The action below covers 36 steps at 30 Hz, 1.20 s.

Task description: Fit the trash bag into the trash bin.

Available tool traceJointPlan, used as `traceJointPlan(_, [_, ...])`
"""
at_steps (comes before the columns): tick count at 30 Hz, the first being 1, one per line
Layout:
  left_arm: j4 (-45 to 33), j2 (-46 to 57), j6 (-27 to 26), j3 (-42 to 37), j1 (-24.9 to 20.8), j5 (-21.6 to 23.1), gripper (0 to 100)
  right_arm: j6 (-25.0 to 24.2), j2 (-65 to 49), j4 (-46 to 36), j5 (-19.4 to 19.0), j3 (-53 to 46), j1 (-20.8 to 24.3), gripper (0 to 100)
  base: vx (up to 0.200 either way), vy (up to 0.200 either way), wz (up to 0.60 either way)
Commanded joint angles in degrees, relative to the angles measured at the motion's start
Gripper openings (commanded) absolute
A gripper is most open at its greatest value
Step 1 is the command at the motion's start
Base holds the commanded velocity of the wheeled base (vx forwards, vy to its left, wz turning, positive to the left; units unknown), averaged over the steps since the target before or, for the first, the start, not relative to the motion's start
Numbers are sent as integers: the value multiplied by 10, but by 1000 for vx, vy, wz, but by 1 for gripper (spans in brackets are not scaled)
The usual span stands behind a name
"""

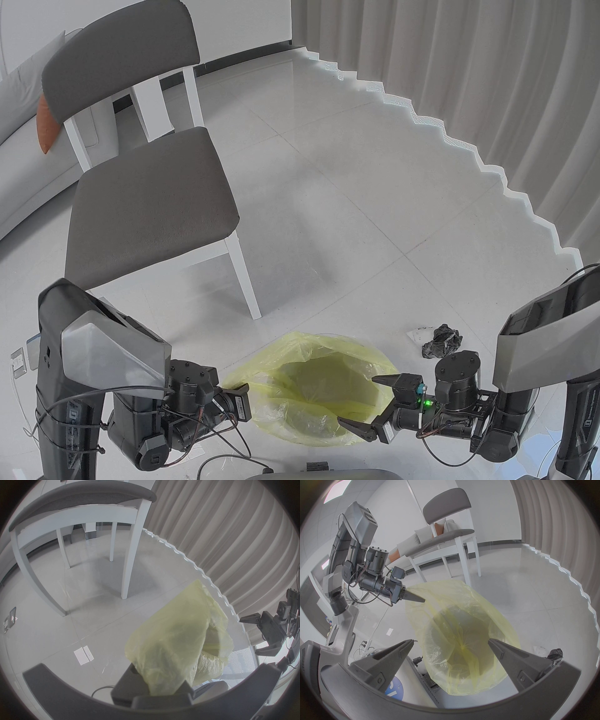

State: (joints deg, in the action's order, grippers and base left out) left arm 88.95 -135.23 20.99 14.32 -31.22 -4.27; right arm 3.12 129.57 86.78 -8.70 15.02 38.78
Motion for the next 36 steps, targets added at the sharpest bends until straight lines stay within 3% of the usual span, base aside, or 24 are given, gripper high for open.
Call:
traceJointPlan(1, [10, -2, -1, -3, 2, 1, 100, 0, -3, 1, 0, -8, 0, 100, 0, 0, 0])
traceJointPlan(15, [10, 128, -4, -112, -1, 1, 100, -5, -89, 2, -1, -40, -57, 100, 0, 0, 0])
traceJointPlan(20, [10, 165, -68, -67, 12, 23, 100, -5, -116, 1, -1, -46, -80, 100, 0, 0, 0])
traceJointPlan(28, [10, 98, -208, 20, 36, 126, 100, -8, -151, 3, -1, -86, -93, 100, 0, 0, 0])
traceJointPlan(31, [8, 66, -236, 42, 48, 160, 100, -8, -153, 3, -1, -92, -100, 100, 0, 0, 0])
traceJointPlan(36, [4, 12, -246, 107, 68, 163, 100, -8, -159, 4, -1, -97, -100, 100, 0, 0, 0])
